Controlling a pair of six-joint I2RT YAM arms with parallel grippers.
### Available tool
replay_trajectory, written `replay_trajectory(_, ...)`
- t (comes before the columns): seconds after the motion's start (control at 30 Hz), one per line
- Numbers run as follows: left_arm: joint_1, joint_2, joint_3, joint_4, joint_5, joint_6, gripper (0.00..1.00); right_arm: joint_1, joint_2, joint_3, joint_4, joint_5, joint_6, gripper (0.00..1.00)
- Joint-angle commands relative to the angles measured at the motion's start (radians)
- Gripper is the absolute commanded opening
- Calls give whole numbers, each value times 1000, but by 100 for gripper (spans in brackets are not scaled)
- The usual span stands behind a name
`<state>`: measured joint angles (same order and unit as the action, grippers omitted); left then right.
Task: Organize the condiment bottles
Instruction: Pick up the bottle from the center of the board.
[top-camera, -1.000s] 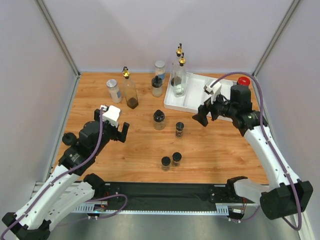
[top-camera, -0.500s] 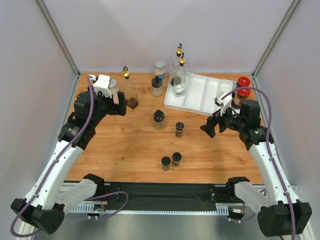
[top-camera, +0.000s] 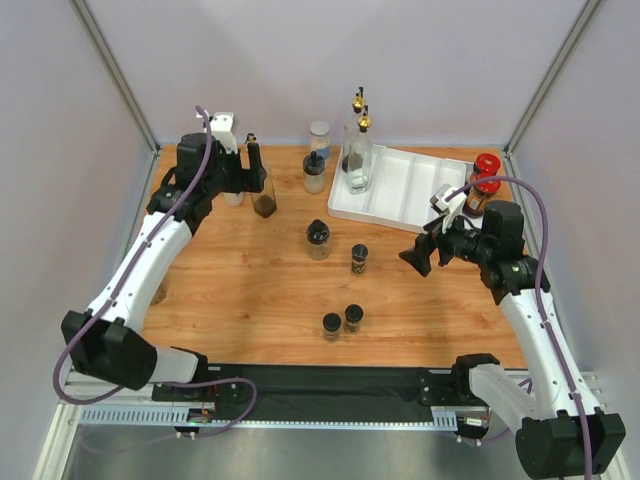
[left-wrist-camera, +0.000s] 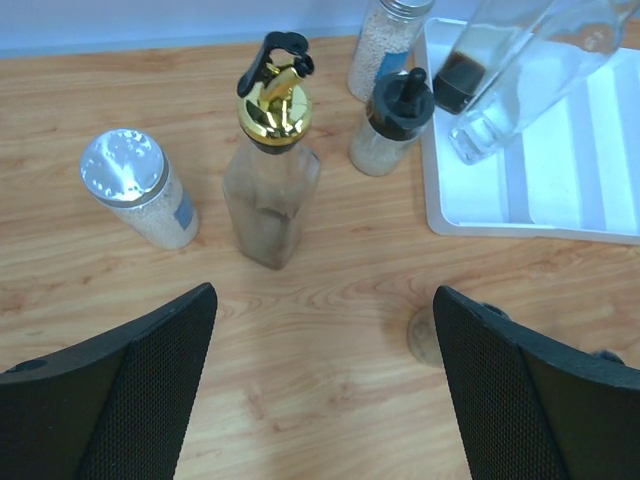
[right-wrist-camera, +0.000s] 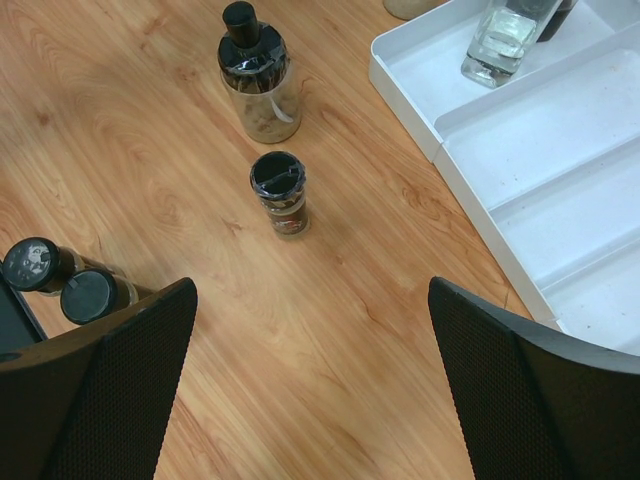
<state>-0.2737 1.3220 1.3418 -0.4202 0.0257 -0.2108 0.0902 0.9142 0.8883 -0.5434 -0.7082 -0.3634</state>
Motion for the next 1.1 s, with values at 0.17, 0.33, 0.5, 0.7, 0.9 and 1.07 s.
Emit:
replay_trajectory(0.17, 47, 150, 69, 184, 43, 37, 93, -1, -12, 5, 33, -14, 7, 100)
replay_trajectory(0.33, 56, 250, 102, 268, 34, 73, 88, -1, -5, 5, 33, -13, 4, 100)
replay_trajectory(0.5, 59, 318, 138, 320, 16, 77, 80, -1, -8, 5, 33, -1, -2, 100)
replay_trajectory(0.7, 59, 359, 129, 400, -13, 96, 70, -1, -8, 5, 31, 6, -6, 100)
replay_trajectory(0.9, 59, 378, 116, 457, 13, 114, 52, -1, -11, 6, 30, 13, -9, 100)
replay_trajectory(1.07, 57, 372, 97, 471, 43, 140, 22, -1, -12, 6, 28, 16, -12, 100)
